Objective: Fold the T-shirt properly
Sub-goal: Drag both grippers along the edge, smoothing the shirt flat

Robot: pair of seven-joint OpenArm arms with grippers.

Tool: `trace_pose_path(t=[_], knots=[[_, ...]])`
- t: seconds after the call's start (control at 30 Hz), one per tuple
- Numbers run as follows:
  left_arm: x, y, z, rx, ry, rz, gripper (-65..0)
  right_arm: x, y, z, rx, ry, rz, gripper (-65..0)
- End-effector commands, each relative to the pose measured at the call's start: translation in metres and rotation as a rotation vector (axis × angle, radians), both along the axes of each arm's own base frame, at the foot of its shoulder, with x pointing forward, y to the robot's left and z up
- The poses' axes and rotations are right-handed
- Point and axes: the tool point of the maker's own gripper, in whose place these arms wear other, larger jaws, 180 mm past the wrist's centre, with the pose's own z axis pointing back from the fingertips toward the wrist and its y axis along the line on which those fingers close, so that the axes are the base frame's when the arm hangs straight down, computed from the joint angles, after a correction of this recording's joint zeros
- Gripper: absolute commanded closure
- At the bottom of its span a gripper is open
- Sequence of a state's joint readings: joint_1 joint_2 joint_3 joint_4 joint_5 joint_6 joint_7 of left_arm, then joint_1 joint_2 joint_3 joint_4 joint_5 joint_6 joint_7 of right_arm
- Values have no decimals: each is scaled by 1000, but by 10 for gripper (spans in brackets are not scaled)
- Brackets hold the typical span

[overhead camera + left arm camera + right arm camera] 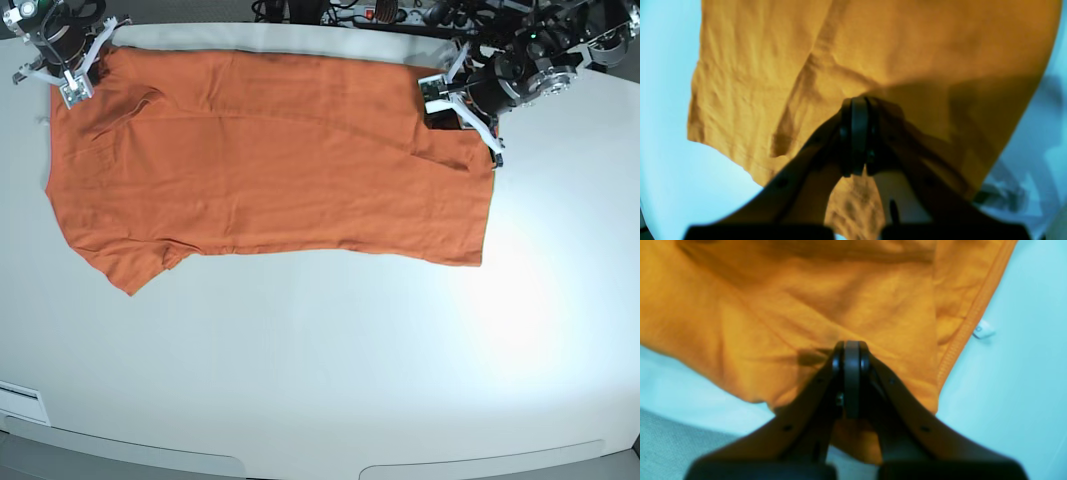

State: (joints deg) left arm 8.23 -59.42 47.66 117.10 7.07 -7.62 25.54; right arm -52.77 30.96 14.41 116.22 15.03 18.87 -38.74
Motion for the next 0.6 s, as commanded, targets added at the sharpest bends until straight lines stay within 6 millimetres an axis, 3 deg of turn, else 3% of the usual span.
trace_pose_path(t=[0.0, 0.1, 0.27, 0.43, 0.57], knots=[[-7, 9, -2, 44, 19, -11, 0, -18, -8, -4, -42, 68, -1, 0], [-6, 9, 2, 45, 9, -13, 0, -27, -16, -2, -92, 75, -31, 0], [-8, 5, 7, 54, 17, -6, 0, -37, -11, 1, -94, 98, -53, 0], [-7, 0, 17, 63, -9, -16, 0, -28, -4, 10, -88, 61, -38, 0], [10, -4, 34, 53, -129, 7, 0, -16, 7, 22, -74, 12, -13, 0]])
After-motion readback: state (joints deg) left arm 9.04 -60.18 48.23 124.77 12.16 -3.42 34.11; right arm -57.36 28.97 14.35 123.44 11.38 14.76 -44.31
